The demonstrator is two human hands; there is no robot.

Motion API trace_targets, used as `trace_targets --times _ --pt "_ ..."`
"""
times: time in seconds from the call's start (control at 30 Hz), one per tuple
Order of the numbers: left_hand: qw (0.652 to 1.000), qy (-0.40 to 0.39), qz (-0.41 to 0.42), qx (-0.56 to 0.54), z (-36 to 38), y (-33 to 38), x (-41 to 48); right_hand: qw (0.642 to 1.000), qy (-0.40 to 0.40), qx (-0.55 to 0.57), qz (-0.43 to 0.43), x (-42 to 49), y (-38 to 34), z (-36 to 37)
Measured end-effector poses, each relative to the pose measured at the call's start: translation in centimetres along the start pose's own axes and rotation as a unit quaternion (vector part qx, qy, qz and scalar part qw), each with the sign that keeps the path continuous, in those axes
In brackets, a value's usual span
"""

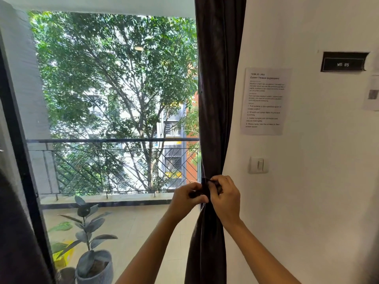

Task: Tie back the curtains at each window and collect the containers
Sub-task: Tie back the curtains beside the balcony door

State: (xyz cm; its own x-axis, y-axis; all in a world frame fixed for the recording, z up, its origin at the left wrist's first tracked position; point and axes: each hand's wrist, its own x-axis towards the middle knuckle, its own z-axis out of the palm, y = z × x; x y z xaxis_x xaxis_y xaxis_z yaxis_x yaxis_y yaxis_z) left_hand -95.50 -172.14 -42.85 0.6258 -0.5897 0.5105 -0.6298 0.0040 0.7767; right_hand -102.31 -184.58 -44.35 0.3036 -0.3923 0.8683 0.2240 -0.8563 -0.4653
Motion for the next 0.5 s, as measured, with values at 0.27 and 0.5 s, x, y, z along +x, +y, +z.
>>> trace_targets --times 0.27,0.5 --pt "0.985 0.001 0.065 0.159 0.8 -0.6 1.1 0.994 0.029 -0.093 -0.050 -0.8 1.2 0.0" --pt "0.992 -0.009 0.044 0.121 1.0 0.0 1.6 0.971 -0.068 -0.188 -0.134 -2.4 3.7 -0.4"
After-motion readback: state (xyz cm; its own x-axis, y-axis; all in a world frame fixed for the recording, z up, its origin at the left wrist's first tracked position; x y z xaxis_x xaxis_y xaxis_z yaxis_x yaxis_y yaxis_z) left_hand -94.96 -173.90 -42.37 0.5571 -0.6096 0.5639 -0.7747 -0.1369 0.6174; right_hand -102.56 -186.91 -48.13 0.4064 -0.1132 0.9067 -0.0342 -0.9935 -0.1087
